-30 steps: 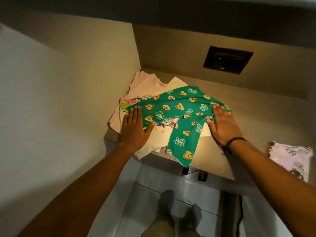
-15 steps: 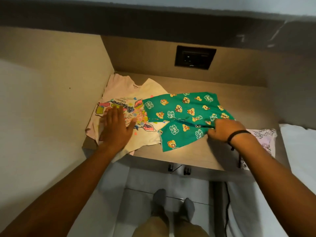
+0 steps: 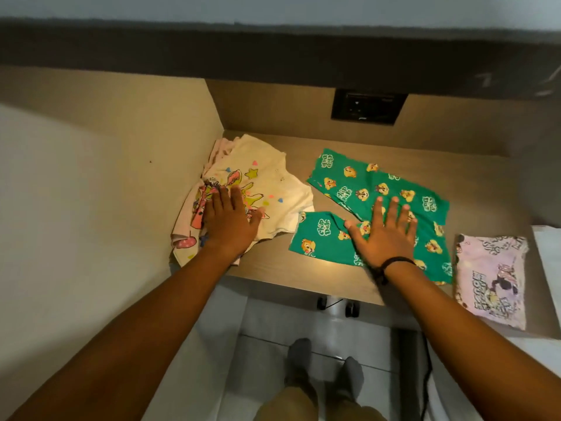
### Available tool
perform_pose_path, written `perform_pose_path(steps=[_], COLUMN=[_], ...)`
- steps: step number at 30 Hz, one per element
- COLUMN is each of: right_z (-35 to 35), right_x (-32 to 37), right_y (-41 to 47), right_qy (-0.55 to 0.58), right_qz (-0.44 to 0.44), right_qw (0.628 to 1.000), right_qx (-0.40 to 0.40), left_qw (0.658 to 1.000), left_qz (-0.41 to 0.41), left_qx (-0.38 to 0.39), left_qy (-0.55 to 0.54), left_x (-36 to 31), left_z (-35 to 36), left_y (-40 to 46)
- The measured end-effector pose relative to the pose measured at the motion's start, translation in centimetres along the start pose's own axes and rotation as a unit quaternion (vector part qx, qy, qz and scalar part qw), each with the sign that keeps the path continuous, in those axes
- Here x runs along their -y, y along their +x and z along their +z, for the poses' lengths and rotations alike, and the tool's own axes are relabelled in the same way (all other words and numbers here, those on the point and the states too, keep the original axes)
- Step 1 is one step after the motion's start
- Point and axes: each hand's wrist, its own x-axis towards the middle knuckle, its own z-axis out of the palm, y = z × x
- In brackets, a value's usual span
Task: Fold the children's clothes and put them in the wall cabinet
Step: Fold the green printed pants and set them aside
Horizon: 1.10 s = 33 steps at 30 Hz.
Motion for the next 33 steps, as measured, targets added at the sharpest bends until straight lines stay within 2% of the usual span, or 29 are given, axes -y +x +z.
perform_pose_path(steps=[2,4,5,7,13,15,17,18,20,22,28,31,33], right_z=[-0.4,-0.7,-0.7,-0.2,-0.2,-0.7,-1.5,-1.7,-1.5,-0.9,-0.9,-1.5,-1.4], right_x=[-0.1,-0.6,-0.8,-1.1,-0.4,-0.5,-1.1,-1.5,-3.0,-4.4,-5.1,-5.0,-5.6], right_y=[-0.3,-0.1,-0.1,-0.3,-1.8,-2.2,-2.0,-1.8,-1.3,-0.9,0.7,0.9,0.3], right_qy=[-0.001,-0.004,-0.016,-0.033,-0.027,0.010,0.052,0.057,0.045,0.013,0.002,0.009,0.006], right_qz=[-0.017,-0.058,-0.078,-0.096,-0.105,-0.110,-0.106,-0.099,-0.067,-0.048,-0.006,-0.012,-0.024], right_qw=[1.000,0.998,0.996,0.995,0.994,0.993,0.993,0.992,0.994,0.997,0.999,0.999,0.997], right_qx=[-0.006,-0.032,-0.030,-0.017,0.017,0.030,-0.017,-0.047,-0.069,-0.057,-0.053,-0.041,-0.068], left_qw=[0.996,0.987,0.986,0.989,1.000,0.999,0.996,0.992,0.975,0.960,0.975,0.975,0.972], left_qz=[0.075,0.157,0.167,0.143,-0.002,-0.016,0.026,0.072,0.197,0.262,0.220,0.221,0.233], left_qx=[-0.036,-0.016,0.006,0.023,0.014,-0.022,-0.060,-0.063,-0.040,-0.010,0.016,0.011,-0.011], left_qy=[-0.012,0.010,0.024,0.029,0.003,-0.021,-0.065,-0.082,-0.094,-0.094,-0.018,-0.024,-0.034], left_x=[-2.1,-3.3,-3.4,-2.7,1.7,-0.2,-5.0,-7.8,-13.4,-16.6,-16.0,-16.1,-16.6], left_z=[-0.3,0.5,1.0,1.8,0.4,-0.2,-0.4,-0.3,0.6,2.2,4.6,3.9,3.5], left_y=[-0.3,-0.3,-0.2,0.5,4.0,3.3,1.4,0.0,-3.0,-5.0,-6.0,-6.3,-5.8])
